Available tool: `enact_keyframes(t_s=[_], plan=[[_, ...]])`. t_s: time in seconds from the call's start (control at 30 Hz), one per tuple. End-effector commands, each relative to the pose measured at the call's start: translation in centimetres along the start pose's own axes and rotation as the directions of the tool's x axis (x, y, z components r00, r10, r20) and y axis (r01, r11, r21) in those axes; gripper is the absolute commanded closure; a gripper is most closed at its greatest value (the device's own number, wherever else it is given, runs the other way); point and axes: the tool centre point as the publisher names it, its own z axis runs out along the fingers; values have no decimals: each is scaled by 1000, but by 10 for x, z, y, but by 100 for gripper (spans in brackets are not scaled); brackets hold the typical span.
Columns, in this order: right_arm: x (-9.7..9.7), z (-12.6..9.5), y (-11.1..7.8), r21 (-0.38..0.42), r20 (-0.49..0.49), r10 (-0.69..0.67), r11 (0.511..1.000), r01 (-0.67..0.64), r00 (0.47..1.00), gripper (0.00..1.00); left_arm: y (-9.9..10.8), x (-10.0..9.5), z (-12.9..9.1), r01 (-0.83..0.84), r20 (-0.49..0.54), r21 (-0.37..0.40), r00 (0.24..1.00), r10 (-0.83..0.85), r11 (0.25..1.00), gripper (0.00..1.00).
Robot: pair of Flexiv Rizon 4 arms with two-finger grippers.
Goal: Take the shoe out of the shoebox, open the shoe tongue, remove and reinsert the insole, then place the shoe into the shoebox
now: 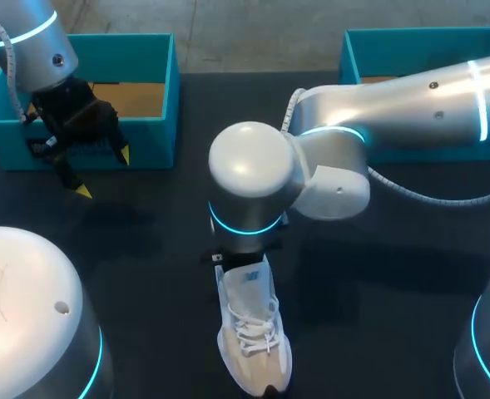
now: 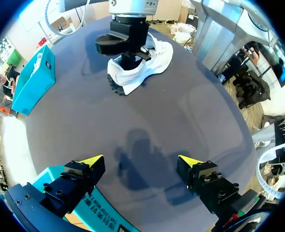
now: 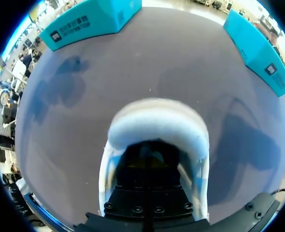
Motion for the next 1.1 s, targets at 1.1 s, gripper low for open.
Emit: enact_keyframes(t_s=[1.1], plan=[[-8,-56,-29,247,-100,-103,961,125,990,73,0,1,0,1,0,-2,1000,-1,1000,0]])
